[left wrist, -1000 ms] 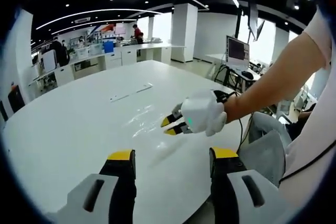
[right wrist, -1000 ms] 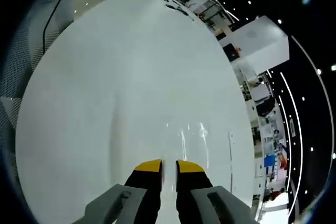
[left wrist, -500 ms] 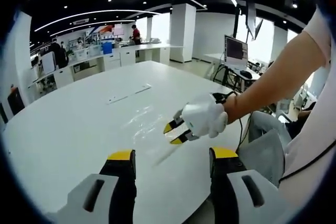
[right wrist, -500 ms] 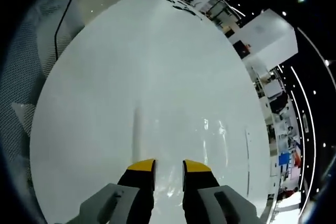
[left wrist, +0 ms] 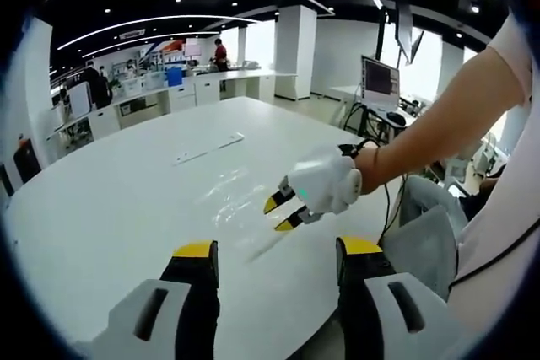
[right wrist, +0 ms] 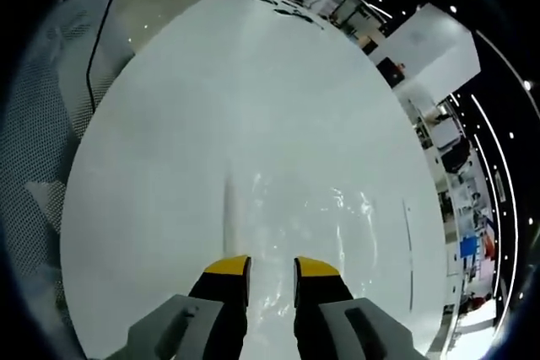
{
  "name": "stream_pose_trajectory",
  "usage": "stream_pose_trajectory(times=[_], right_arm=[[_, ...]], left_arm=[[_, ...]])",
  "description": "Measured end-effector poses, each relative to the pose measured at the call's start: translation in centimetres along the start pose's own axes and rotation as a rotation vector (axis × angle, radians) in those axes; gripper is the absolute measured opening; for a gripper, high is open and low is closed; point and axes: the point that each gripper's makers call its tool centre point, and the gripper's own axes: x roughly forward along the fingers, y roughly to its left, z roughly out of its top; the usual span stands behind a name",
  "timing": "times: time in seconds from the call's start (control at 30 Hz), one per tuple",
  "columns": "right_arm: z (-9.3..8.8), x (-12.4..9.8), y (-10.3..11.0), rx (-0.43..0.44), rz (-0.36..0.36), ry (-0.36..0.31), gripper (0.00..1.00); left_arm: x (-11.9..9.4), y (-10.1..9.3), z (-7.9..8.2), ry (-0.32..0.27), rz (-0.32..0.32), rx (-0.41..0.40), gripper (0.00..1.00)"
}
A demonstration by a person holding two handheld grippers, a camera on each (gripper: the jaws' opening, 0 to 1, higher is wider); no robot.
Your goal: Arrange the food packaging bags into a neat stack by flattening each bag and aligning their edges.
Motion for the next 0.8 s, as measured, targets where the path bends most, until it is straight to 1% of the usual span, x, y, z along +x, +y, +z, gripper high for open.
stream_pose_trajectory(times=[0.07, 0.13, 0.2, 0.27, 0.3, 0.33, 0.37, 0.43, 0.6, 0.8], right_arm=[[0.0, -0.4, 0.0, 0.016, 0.001, -0.017, 0.17], [0.0, -0.9, 0.0, 0.054, 0.003, -0.042, 0.17], [-0.3, -1.4, -0.1, 0.065, 0.001, -0.052, 0.17], [-0.8, -1.6, -0.1, 0.084, -0.002, -0.049, 0.18], [-0.8, -1.9, -0.1, 0.105, -0.003, -0.063, 0.18], [-0.8, -1.9, 0.0, 0.115, -0.002, -0.070, 0.19], [-0.7, -2.2, 0.1, 0.148, 0.003, -0.087, 0.20], [-0.8, -2.8, 0.3, 0.149, -0.001, -0.088, 0.24], [-1.0, -3.8, 0.8, 0.204, -0.006, -0.118, 0.25], [-1.1, -5.0, 1.2, 0.269, -0.018, -0.147, 0.30]], left_arm=[[-0.1, 0.2, -0.1, -0.001, 0.004, -0.002, 0.54], [-0.1, 0.5, -0.4, 0.000, 0.006, -0.005, 0.54], [0.0, 0.5, -0.6, 0.000, 0.005, -0.006, 0.54], [0.0, 0.4, -0.9, 0.002, 0.004, -0.009, 0.54], [0.0, 0.4, -1.0, 0.003, 0.003, -0.011, 0.54], [0.0, 0.5, -1.2, 0.004, 0.003, -0.011, 0.54], [0.0, 0.5, -1.3, 0.004, 0.003, -0.012, 0.54], [0.0, 0.5, -1.7, 0.006, 0.003, -0.015, 0.54], [-0.3, 0.4, -2.1, 0.004, 0.007, -0.025, 0.54], [-0.3, 0.1, -2.7, -0.002, 0.005, -0.026, 0.55]])
